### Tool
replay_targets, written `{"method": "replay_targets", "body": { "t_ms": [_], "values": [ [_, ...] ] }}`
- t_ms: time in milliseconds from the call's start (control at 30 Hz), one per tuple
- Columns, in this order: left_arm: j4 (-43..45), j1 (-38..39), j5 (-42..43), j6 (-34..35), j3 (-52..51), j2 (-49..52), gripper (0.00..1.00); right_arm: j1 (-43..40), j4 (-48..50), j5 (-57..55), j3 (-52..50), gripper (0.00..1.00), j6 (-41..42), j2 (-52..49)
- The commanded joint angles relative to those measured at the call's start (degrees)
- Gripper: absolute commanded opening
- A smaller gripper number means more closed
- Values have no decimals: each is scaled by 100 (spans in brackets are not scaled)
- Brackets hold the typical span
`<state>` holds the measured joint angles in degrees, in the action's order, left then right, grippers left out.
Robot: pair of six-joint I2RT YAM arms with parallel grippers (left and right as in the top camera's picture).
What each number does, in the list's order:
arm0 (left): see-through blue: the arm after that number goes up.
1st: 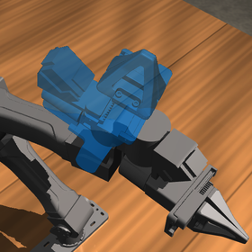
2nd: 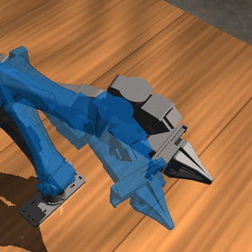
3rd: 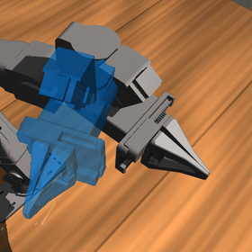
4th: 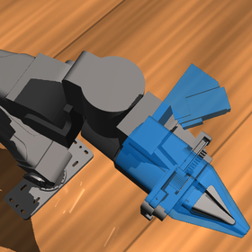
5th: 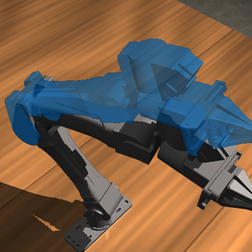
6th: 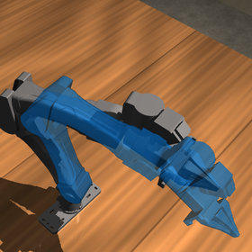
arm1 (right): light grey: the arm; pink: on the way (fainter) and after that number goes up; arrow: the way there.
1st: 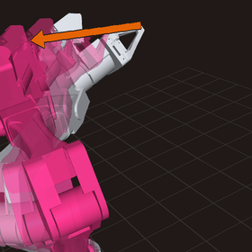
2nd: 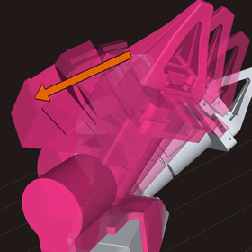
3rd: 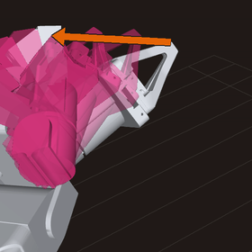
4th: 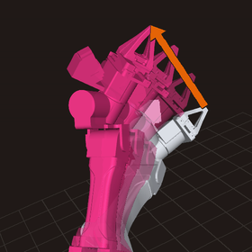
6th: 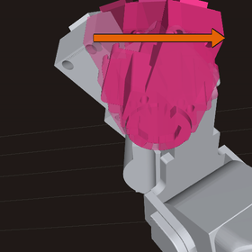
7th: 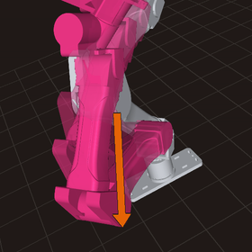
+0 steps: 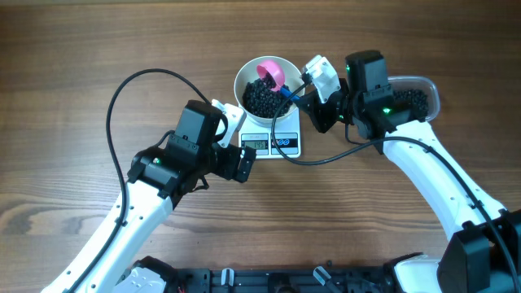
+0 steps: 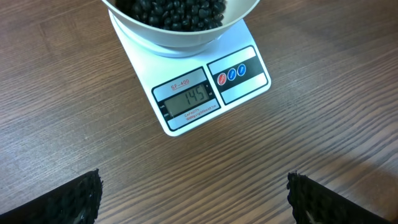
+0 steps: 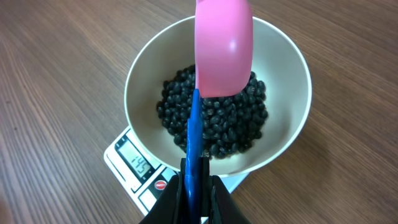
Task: Scoop item into bowl and weigh 150g on scale
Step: 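Tilt the scoop slowly with the right gripper to trickle beans into the bowl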
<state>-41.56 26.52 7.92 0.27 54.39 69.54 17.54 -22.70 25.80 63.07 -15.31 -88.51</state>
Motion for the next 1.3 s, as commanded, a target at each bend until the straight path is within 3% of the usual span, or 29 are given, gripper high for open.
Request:
{"method": "replay_targets", "body": {
  "t_ms": [0,733,867,1267],
  "values": [
    [15,26,-48,17,107,24,100,-7,15,-144,-9,4,-61,-48],
    [15,26,-50,17,107,24,100,-20,-42,-140,-9,4,-223,-48],
    [15,26,-50,17,107,24,100,-20,-33,-26,-9,4,96,-48],
    [15,26,-50,15,107,24,100,-2,-42,-339,-9,4,-289,-48]
  ]
}}
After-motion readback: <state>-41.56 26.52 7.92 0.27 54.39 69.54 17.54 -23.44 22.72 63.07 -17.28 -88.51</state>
